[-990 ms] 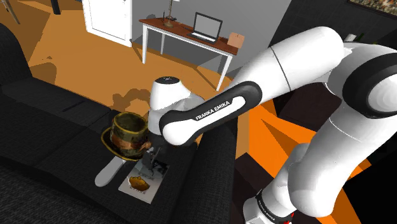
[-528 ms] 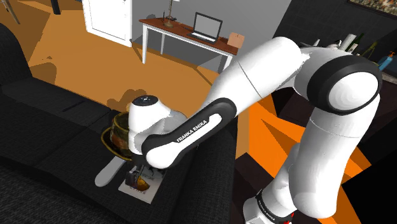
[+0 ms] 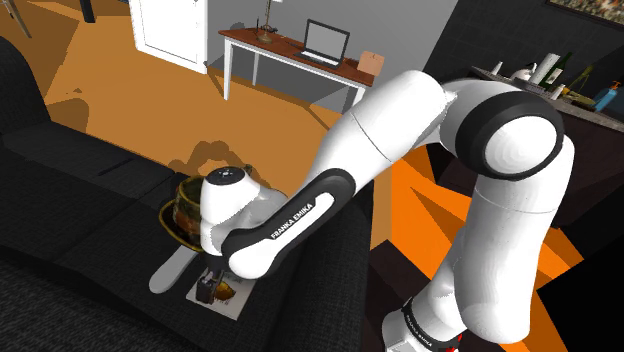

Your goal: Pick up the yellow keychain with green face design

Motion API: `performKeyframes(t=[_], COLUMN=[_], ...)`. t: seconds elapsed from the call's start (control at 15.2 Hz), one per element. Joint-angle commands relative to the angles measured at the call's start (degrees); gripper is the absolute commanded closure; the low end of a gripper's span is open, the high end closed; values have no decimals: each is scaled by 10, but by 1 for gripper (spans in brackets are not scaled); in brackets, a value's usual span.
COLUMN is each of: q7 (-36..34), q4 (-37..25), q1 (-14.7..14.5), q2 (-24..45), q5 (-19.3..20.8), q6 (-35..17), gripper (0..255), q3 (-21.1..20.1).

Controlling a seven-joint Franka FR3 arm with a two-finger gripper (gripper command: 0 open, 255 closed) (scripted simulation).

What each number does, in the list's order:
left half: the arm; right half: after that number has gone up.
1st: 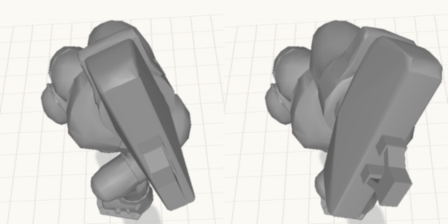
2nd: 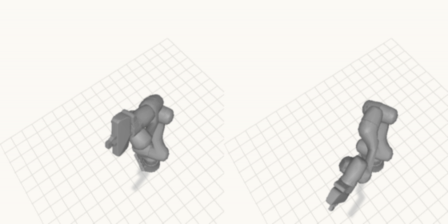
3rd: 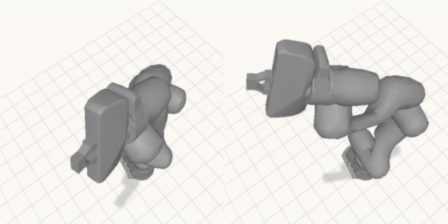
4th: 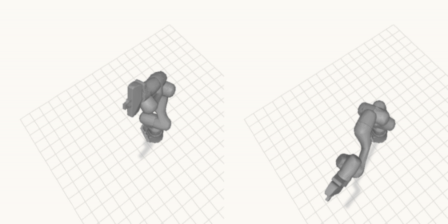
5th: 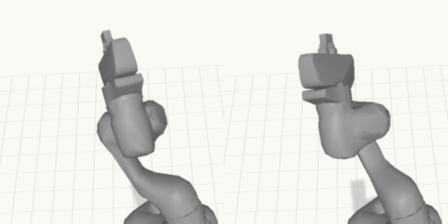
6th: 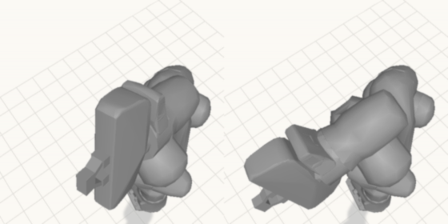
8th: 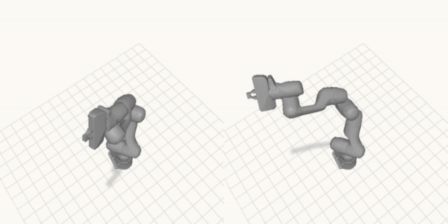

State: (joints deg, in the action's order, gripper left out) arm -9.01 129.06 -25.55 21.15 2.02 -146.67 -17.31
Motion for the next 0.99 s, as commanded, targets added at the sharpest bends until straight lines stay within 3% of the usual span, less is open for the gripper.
performKeyframes(t=[0.0, 0.59, 0.92], q7=[-1, -1, 7], q4=[-1, -1, 0], q1=[-1, -1, 6], q2=[4, 4, -31], q5=[2, 1, -13], q6=[-3, -3, 30], gripper=[255, 255, 255], q3=[1, 1, -8])
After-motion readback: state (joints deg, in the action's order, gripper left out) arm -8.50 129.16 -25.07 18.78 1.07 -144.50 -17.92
